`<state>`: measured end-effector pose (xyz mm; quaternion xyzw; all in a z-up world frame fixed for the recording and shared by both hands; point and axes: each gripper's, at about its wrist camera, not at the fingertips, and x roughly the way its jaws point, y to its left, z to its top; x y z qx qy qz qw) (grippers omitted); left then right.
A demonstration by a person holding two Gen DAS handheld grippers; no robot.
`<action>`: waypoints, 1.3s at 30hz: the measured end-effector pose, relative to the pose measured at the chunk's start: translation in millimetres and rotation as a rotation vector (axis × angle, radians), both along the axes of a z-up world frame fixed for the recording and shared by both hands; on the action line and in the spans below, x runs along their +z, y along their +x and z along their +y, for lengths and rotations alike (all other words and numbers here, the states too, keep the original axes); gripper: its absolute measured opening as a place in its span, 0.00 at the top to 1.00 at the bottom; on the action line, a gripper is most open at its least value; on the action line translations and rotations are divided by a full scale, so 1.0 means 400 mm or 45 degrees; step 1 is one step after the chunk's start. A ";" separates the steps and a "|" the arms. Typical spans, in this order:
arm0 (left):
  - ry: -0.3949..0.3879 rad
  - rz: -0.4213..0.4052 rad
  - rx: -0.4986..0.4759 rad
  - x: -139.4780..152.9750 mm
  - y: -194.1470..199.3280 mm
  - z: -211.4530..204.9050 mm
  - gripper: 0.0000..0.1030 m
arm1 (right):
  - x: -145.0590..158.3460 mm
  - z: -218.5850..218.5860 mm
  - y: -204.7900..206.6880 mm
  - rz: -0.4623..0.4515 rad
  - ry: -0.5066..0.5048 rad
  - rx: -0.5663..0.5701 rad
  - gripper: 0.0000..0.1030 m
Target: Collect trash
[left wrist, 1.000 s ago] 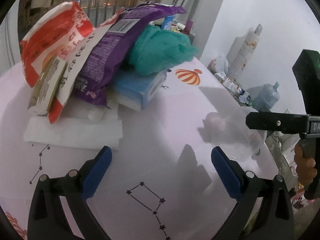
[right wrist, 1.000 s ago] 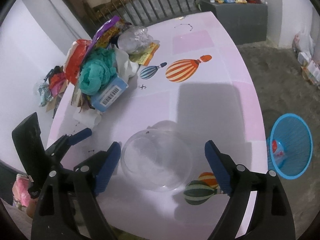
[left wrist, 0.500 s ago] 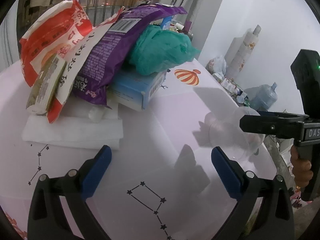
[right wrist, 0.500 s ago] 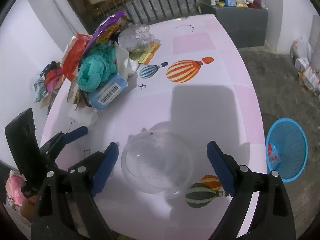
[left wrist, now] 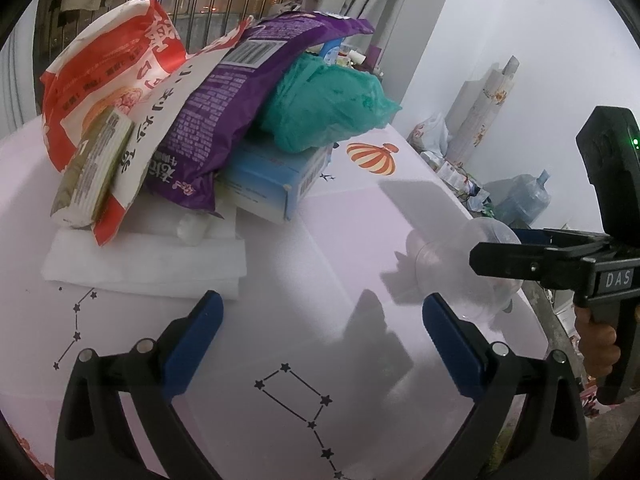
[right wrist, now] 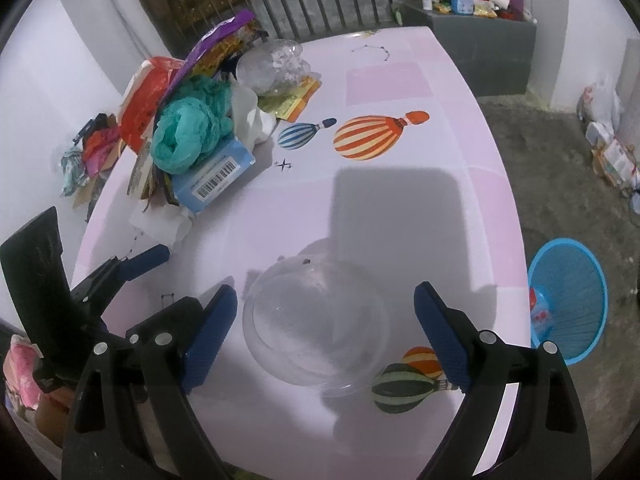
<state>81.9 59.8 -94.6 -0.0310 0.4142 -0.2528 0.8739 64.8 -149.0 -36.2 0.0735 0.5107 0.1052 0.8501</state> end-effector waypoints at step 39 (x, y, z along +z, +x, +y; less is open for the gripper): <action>-0.197 -0.456 0.188 0.290 0.041 0.293 0.05 | 0.008 0.022 0.017 -0.021 -0.008 -0.101 0.17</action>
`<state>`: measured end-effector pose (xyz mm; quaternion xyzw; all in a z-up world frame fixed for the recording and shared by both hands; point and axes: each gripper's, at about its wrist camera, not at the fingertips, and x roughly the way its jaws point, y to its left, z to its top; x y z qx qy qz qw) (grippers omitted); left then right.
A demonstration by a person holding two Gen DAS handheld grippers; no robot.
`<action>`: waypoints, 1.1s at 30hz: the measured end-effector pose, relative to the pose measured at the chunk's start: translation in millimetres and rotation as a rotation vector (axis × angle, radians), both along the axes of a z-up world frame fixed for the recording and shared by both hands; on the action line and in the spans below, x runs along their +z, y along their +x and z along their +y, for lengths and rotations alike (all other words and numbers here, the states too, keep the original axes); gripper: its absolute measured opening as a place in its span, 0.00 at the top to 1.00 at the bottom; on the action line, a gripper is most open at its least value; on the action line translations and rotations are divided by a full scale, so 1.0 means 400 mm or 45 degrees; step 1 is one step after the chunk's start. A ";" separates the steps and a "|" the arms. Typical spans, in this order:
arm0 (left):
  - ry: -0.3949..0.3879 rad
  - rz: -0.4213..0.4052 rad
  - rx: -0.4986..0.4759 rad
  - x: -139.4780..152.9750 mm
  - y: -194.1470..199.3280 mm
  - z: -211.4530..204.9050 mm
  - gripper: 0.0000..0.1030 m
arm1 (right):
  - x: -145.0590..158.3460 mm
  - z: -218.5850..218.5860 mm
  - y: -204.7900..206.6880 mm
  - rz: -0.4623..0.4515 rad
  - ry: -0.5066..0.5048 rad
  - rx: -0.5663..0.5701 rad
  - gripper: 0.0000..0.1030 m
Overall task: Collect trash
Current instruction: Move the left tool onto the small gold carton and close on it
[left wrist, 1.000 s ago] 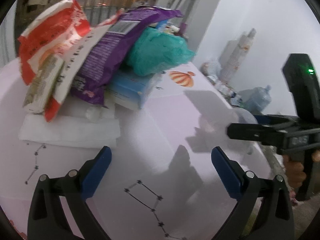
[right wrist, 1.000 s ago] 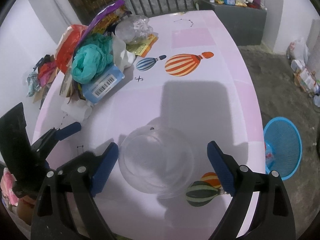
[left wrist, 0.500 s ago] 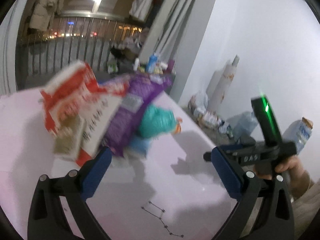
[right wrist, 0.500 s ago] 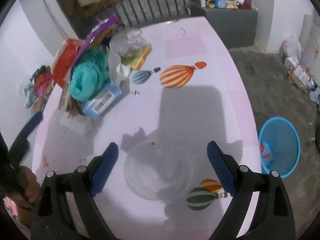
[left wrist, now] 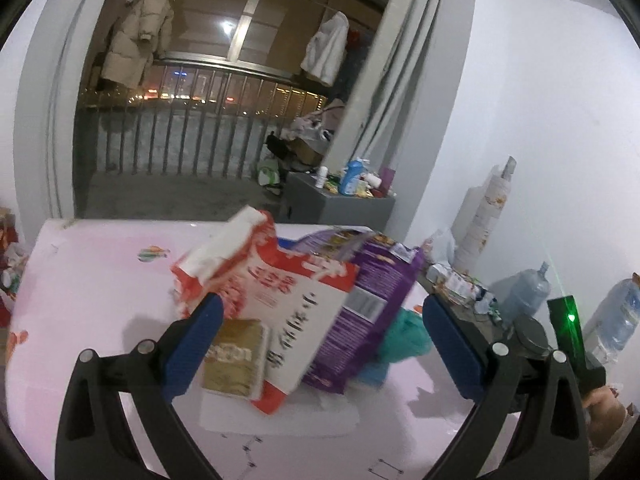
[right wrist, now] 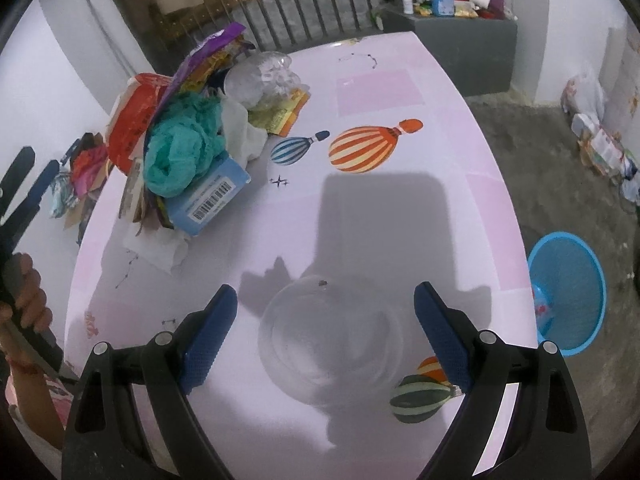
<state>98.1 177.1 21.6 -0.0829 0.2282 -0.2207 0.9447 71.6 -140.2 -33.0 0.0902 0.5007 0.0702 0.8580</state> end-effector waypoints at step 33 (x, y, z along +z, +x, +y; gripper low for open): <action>0.195 0.306 -0.049 -0.195 0.148 0.018 0.22 | -0.004 -0.013 -0.019 -0.079 0.049 0.015 0.17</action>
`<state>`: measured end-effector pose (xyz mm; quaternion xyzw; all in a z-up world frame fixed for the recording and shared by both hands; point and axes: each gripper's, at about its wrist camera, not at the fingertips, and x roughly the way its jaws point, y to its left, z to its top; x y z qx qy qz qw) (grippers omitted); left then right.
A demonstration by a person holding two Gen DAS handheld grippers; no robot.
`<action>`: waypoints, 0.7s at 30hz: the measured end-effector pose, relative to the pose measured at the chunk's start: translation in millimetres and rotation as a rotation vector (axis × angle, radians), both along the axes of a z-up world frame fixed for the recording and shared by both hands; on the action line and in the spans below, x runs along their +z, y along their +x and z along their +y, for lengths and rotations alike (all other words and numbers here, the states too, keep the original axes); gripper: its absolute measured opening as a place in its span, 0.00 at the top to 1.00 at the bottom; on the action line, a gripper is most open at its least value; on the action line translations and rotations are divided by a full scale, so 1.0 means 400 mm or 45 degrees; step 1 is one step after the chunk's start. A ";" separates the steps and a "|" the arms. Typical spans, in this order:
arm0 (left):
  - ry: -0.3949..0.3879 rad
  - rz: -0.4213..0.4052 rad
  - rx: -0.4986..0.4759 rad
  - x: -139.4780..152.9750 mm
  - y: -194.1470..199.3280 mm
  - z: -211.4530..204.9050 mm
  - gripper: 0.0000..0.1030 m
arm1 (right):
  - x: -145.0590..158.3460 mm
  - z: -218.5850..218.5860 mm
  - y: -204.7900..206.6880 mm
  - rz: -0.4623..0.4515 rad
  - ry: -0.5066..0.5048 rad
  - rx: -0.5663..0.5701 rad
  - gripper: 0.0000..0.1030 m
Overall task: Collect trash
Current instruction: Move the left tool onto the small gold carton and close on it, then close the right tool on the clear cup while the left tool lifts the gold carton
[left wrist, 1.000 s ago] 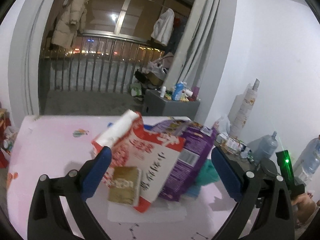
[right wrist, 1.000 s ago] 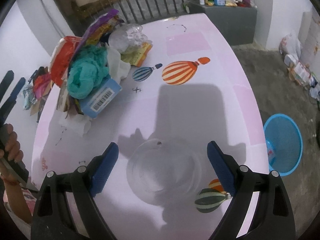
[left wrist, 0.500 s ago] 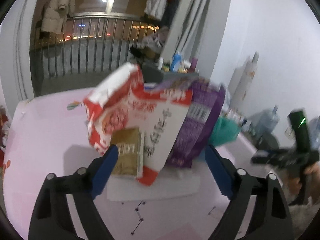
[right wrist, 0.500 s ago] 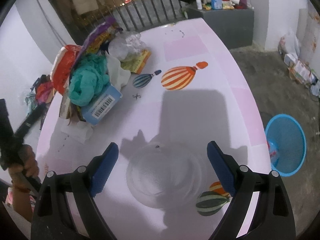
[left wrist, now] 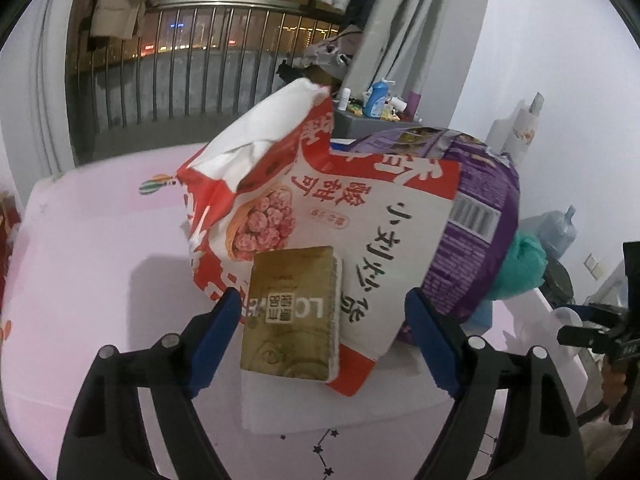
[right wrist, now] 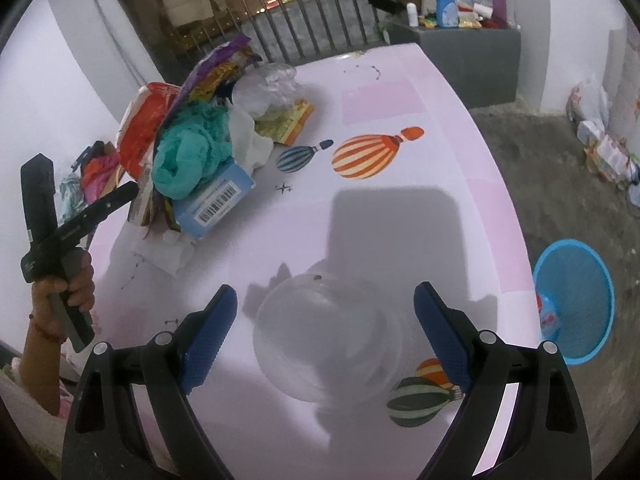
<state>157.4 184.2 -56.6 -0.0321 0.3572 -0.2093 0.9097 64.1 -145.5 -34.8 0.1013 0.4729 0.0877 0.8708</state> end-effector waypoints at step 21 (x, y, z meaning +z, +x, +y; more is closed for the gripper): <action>-0.010 0.046 0.094 -0.021 -0.021 0.039 0.55 | -0.001 0.024 -0.010 -0.012 -0.041 0.051 0.17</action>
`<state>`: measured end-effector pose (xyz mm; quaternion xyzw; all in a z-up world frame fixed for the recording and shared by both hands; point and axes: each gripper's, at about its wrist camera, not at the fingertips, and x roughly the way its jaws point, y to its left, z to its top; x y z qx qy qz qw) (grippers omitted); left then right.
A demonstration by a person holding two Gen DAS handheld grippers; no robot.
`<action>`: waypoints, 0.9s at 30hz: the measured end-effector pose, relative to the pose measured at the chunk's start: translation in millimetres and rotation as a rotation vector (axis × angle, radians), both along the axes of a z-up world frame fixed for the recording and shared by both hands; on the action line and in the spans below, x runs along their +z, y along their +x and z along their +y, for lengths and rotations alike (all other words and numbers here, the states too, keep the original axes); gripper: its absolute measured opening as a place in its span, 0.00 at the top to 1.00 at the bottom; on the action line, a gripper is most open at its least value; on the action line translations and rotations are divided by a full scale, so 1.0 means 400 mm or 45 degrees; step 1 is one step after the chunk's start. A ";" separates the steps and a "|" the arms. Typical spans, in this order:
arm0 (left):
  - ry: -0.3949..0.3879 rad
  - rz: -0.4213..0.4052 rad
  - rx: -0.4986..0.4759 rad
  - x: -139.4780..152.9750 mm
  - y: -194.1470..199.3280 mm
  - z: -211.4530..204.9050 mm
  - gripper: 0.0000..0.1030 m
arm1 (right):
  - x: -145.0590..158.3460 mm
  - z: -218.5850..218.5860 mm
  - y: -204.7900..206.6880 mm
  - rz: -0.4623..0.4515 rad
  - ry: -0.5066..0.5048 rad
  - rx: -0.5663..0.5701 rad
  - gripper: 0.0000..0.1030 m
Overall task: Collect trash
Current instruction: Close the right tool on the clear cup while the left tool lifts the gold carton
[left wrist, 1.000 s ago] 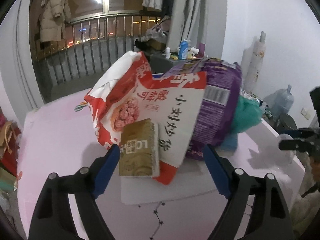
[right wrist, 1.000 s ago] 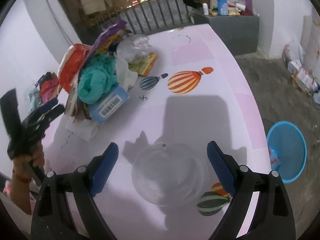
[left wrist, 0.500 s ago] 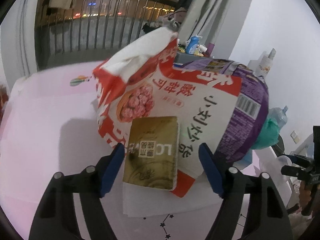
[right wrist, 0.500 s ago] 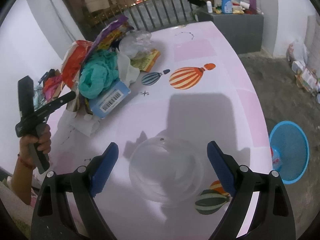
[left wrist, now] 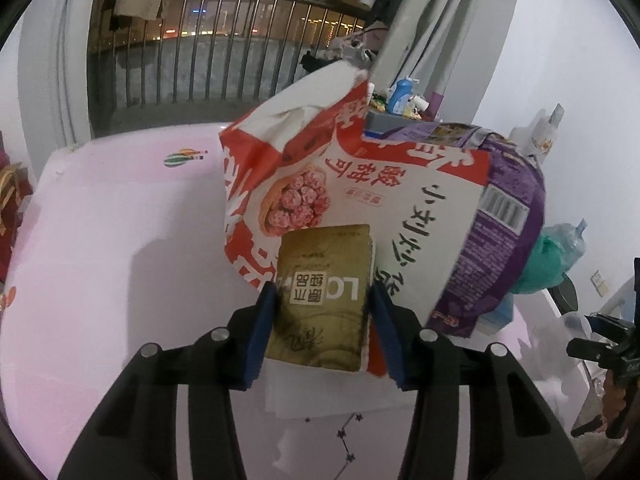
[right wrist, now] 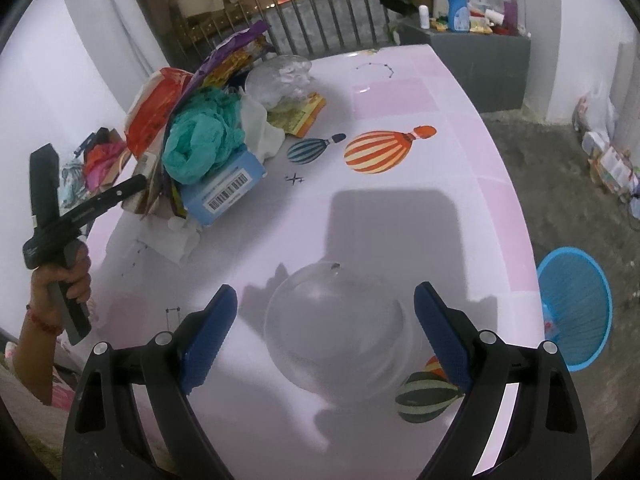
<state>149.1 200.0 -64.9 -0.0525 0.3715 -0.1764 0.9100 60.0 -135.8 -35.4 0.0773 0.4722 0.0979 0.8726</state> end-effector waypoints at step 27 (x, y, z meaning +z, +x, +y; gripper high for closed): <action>0.099 0.049 -0.374 -0.010 -0.246 -0.289 0.56 | -0.008 -0.057 -0.035 -0.019 0.069 -0.072 0.34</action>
